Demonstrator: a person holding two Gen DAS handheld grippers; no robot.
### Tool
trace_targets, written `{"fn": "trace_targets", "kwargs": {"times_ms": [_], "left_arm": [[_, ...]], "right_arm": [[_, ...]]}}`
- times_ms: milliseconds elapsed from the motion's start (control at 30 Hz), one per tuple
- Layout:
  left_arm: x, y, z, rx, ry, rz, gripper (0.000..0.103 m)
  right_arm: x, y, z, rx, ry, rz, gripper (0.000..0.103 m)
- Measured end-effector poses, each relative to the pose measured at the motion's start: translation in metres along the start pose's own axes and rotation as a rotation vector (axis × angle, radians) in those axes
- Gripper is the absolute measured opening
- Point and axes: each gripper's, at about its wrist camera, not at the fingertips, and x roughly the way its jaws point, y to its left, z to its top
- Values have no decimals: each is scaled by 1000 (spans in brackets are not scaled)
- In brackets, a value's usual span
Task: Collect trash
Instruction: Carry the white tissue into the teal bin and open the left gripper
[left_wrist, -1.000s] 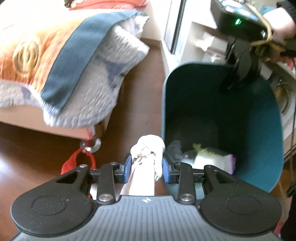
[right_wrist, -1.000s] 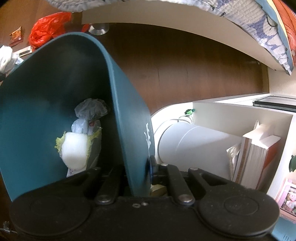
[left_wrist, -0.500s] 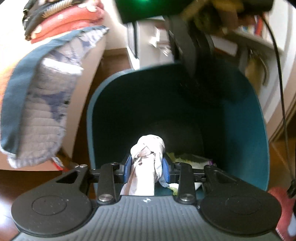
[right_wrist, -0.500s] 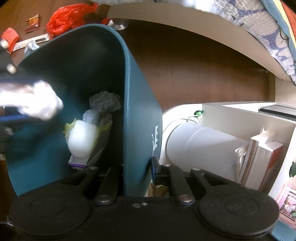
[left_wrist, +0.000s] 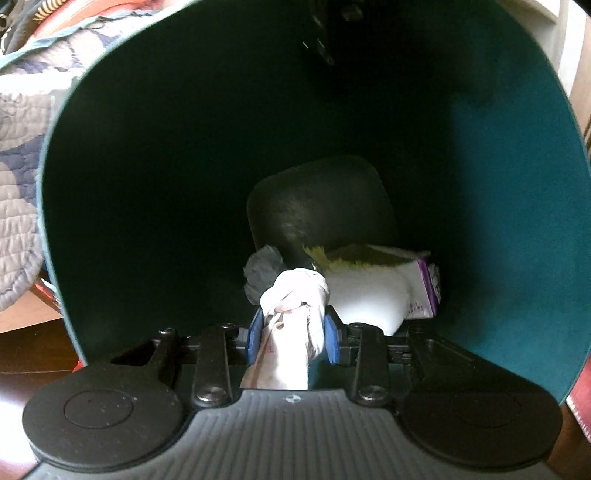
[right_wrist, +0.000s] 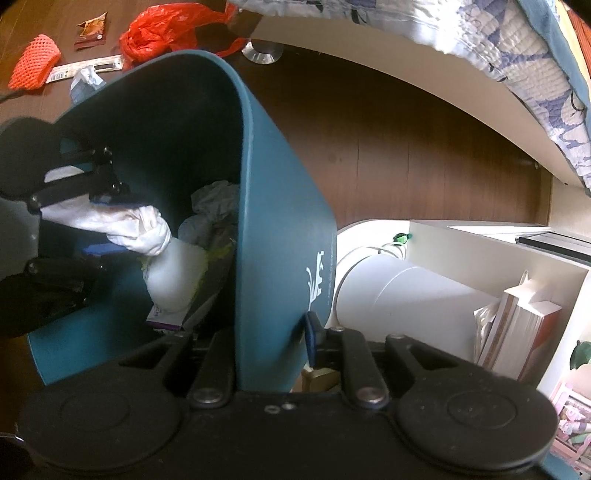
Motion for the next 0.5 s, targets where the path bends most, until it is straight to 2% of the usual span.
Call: {"fn": "trace_targets", "kwargs": {"times_ms": [167, 233, 300, 333, 400, 500], "left_arm": [[11, -5, 2, 15, 44, -34, 33], [15, -5, 2, 1, 69, -62, 37], [16, -5, -1, -13, 92, -89, 48], [17, -5, -1, -20, 95, -100, 60], [16, -5, -2, -30, 89, -115, 70], [14, -7, -3, -22, 74, -117, 72]], "right_arm": [[-3, 2, 0, 7, -8, -2, 17], [-4, 2, 1, 7, -9, -3, 17], [-5, 3, 1, 8, -11, -4, 17], [-5, 2, 1, 9, -11, -4, 17], [-5, 2, 1, 9, -11, -3, 18], [-5, 2, 0, 10, -11, -2, 18]]}}
